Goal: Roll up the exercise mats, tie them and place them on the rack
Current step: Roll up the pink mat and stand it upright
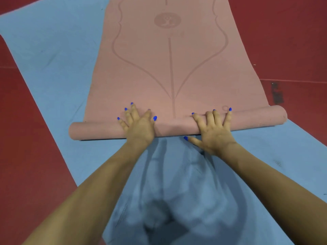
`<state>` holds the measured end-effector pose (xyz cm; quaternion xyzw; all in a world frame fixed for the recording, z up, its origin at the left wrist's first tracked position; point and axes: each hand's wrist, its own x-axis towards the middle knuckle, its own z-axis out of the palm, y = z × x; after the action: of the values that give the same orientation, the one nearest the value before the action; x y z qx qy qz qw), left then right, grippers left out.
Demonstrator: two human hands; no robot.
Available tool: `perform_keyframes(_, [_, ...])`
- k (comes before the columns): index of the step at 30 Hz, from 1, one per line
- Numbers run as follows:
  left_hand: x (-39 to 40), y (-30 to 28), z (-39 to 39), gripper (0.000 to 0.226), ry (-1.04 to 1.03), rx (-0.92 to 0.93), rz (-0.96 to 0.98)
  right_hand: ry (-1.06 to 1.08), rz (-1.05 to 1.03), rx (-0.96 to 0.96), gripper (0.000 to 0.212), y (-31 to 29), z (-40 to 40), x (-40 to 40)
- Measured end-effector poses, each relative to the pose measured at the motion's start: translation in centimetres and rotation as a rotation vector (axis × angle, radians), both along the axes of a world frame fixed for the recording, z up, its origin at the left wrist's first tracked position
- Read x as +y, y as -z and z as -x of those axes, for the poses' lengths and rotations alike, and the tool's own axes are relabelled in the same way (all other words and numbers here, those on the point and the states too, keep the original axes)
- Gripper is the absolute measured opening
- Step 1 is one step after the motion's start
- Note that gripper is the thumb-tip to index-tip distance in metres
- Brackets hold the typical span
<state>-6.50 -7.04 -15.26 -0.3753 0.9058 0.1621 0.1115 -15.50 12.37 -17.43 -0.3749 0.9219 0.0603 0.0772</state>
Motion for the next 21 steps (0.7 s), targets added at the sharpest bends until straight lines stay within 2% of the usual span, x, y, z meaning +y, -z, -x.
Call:
perform_keyframes(1, [1.0, 0.4, 0.1, 0.045, 0.042, 0.073, 0.010, -0.004, -0.041, 0.006, 0.096, -0.3, 0.4, -0.3])
perform_keyframes(3, [2.9, 2.0, -1.0, 0.051, 0.203, 0.203, 0.078, 0.009, -0.070, -0.029, 0.096, -0.6, 1.1, -0.3])
perform_keyframes(6, [3.1, 3.1, -2.7, 0.085, 0.480, 0.058, 0.169, -0.009, -0.050, -0.071, 0.090, -0.8, 1.2, -0.4])
perform_keyframes(9, [1.9, 2.8, -1.9, 0.081, 0.476, -0.092, 0.089, -0.005, -0.008, -0.119, 0.085, -1.0, 1.8, -0.7])
perform_keyframes(11, [1.6, 2.1, -0.7, 0.086, 0.476, -0.149, 0.101, 0.003, 0.016, -0.152, 0.082, -1.2, 2.5, -1.2])
perform_keyframes(16, [0.5, 0.8, 0.9, 0.076, 0.534, -0.258, 0.106, -0.002, 0.047, -0.214, 0.074, -1.6, 3.8, -1.9])
perform_keyframes(21, [-0.8, 0.7, 1.5, 0.067, 0.644, -0.202, 0.196, -0.048, 0.009, -0.258, 0.066, -2.6, 4.8, -2.3])
